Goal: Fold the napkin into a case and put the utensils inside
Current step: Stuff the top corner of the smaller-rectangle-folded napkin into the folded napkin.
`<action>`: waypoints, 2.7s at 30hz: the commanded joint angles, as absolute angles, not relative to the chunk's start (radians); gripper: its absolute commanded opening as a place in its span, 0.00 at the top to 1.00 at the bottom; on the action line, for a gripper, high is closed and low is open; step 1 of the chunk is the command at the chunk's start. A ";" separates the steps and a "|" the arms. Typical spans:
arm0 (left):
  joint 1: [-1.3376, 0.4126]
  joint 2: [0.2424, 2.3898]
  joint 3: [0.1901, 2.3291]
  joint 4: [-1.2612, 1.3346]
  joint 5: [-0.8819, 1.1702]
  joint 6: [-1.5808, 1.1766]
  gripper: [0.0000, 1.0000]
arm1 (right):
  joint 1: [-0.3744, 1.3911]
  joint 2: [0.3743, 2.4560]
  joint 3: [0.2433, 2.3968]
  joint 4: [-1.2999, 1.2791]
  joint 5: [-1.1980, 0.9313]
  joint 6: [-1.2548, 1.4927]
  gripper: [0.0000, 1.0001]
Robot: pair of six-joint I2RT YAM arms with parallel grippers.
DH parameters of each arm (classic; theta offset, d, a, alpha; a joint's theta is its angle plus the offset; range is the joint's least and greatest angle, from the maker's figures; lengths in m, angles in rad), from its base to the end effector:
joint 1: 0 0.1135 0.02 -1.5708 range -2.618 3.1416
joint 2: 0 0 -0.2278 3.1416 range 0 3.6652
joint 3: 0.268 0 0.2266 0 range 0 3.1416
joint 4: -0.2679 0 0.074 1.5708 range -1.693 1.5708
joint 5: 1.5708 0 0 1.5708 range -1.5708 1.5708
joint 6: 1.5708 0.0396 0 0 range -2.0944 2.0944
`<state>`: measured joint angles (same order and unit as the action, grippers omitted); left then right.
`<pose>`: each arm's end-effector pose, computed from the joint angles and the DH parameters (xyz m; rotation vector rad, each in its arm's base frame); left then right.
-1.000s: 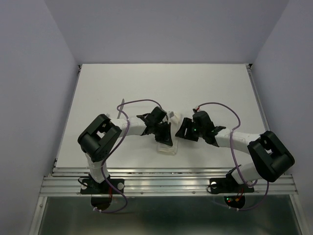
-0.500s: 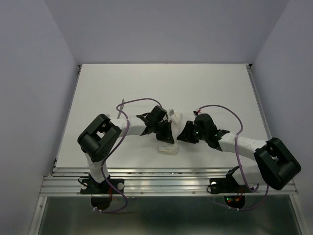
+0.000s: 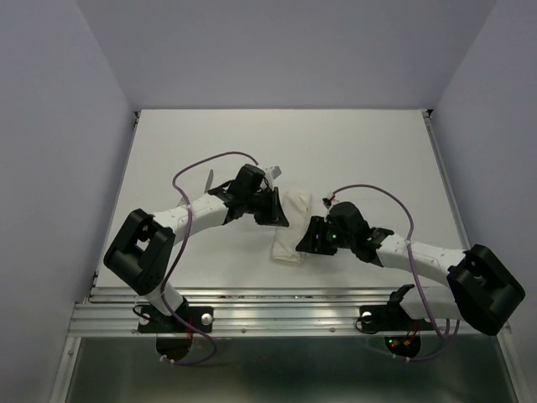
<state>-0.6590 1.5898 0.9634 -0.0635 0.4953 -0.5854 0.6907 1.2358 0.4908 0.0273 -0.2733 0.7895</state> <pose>0.2419 -0.2111 0.1925 0.3808 2.4302 -1.1729 0.1712 0.1553 0.1509 -0.0325 2.5003 1.0183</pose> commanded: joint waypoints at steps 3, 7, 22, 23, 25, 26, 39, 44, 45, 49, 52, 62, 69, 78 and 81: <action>-0.663 1.531 0.876 -0.055 0.477 -0.581 1.00 | 0.759 1.298 0.551 -0.038 -0.177 0.797 0.36; -0.663 1.540 0.871 -0.064 0.472 -0.572 1.00 | 0.759 1.292 0.546 -0.093 -0.049 0.862 0.31; -0.669 1.635 0.747 0.043 0.509 -0.600 1.00 | 0.759 1.503 0.558 0.038 -0.058 0.937 0.32; -0.673 1.646 0.746 0.049 0.512 -0.601 1.00 | 0.759 1.502 0.558 0.035 -0.055 0.939 0.34; -0.690 1.657 0.750 0.054 0.526 -0.603 1.00 | 0.759 1.512 0.561 0.034 -0.058 0.940 0.46; -0.696 1.664 0.752 0.055 0.528 -0.606 1.00 | 0.759 1.519 0.561 0.035 -0.060 0.940 0.50; -0.729 1.605 0.772 0.104 0.537 -0.661 1.00 | 0.759 1.520 0.557 0.031 -0.066 0.937 0.65; -0.729 1.563 0.807 0.037 0.519 -0.634 1.00 | 0.759 1.496 0.549 0.015 -0.029 0.939 0.88; -0.727 1.552 0.818 0.002 0.491 -0.626 1.00 | 0.759 1.490 0.546 0.012 -0.019 0.934 0.92; -0.712 1.514 0.893 -0.090 0.448 -0.589 1.00 | 0.759 1.491 0.546 0.017 -0.023 0.901 0.94; -0.692 1.554 0.951 -0.089 0.443 -0.577 1.00 | 0.759 1.497 0.543 0.029 -0.028 0.877 0.98; -0.643 1.837 1.222 -0.060 0.373 -0.575 1.00 | 0.759 1.511 0.555 0.038 -0.037 0.847 0.98; -0.630 1.931 1.316 -0.104 0.327 -0.542 1.00 | 0.759 1.529 0.565 0.037 -0.037 0.850 0.98; -0.621 2.037 1.377 -0.087 0.370 -0.532 1.00 | 0.759 1.532 0.568 0.034 -0.037 0.853 0.98; -0.621 2.066 1.402 -0.103 0.374 -0.522 1.00 | 0.759 1.526 0.566 0.032 -0.034 0.862 0.98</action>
